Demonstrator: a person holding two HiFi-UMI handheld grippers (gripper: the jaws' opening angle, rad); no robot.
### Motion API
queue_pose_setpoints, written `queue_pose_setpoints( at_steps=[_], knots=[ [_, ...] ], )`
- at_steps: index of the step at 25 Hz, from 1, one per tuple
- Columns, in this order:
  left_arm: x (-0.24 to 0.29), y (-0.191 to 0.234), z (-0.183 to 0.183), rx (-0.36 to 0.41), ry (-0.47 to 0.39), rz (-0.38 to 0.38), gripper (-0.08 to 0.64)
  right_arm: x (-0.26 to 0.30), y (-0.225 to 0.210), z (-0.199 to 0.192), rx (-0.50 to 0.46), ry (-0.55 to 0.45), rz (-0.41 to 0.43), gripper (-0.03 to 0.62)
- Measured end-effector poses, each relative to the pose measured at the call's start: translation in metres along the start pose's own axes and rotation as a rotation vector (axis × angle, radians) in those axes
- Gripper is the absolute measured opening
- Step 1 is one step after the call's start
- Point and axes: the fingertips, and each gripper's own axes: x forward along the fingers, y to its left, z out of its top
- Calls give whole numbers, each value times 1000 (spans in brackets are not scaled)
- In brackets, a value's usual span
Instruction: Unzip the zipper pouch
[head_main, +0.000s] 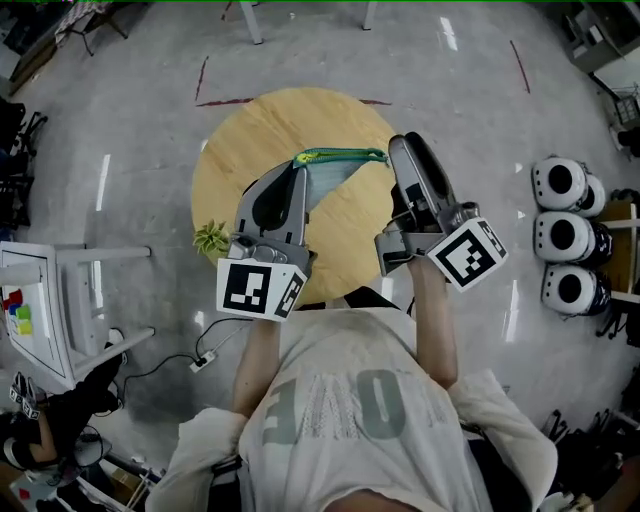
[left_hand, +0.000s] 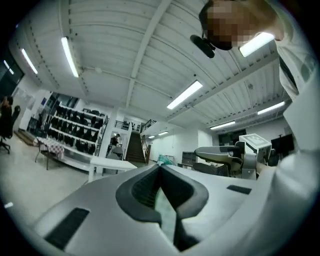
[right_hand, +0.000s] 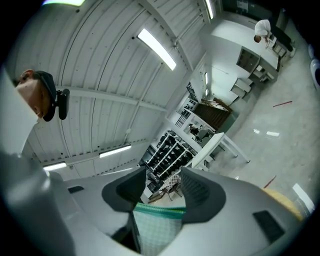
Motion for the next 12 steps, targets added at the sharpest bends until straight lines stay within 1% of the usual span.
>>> queue_pose_setpoints(
  at_steps=[6, 9, 12],
  knots=[
    [24, -23, -53, -189, 96, -67, 26, -29, -33, 13, 0, -28, -106, 210],
    [31, -24, -77, -304, 140, -72, 26, -39, -44, 14, 9, -34, -142, 209],
    [34, -18, -108, -452, 193, -45, 26, -50, -55, 13, 19, -28, -185, 209]
  ],
)
